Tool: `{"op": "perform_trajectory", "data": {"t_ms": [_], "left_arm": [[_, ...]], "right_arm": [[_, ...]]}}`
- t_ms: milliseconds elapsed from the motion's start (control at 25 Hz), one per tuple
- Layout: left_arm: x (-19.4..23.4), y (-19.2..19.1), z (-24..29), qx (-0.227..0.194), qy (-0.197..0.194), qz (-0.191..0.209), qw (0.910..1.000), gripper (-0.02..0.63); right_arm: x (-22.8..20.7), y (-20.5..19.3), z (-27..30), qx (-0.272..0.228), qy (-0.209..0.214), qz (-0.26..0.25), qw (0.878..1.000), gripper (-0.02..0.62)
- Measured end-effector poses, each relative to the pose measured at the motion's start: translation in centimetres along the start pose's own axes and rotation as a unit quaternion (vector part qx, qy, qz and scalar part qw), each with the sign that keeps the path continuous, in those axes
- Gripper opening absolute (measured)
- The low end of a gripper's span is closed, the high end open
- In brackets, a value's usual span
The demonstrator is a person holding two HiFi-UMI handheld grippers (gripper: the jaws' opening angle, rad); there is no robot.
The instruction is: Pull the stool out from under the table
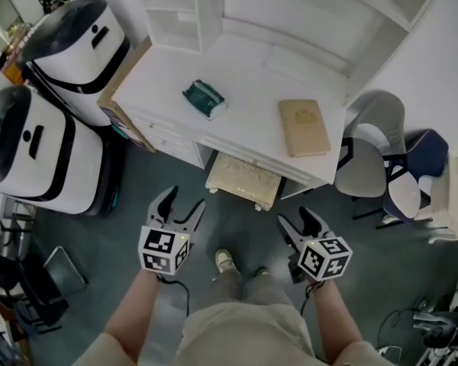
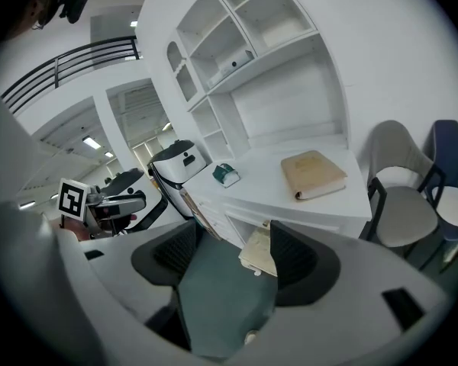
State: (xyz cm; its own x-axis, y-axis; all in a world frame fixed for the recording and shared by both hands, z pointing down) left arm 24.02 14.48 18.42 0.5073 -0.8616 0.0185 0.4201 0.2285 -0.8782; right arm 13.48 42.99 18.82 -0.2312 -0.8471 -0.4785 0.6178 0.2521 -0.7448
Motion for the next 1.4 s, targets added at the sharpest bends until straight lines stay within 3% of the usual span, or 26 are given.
{"op": "perform_trajectory", "data": {"t_ms": [520,1040,1400], "left_arm": [[0.1,-6.3,15.3,0.076,-0.039,-0.024,0.9961,0.295],[0.5,-16.5,29.5,0.149,-0.076,0.02,0.9857,0.295],[1.0,-22.3,36.4,0.177,-0.082,0.008,0.9806,0.296]], "right_arm": [[-11.7,-3.9,9.1,0.014,-0.033,0.081,0.996,0.305],[-21.9,-10.5,17.3,0.036,-0.047,0.138,0.989,0.307],[-26.7,-15.7,20.9,0.039,-0.056,0.16,0.985,0.313]]}}
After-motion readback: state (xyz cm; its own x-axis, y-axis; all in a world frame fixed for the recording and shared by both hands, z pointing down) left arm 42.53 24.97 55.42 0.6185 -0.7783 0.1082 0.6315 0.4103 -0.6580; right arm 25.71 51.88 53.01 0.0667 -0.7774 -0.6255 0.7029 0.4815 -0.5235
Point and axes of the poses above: the fingertips, and each gripper's own axes: z forward along the fingers, x to its left, y out of its top, the point moved 6 cm from there along -z, backward along the fingers, and after that the axes turned 12 degrees about y, right-handed, at the moved point
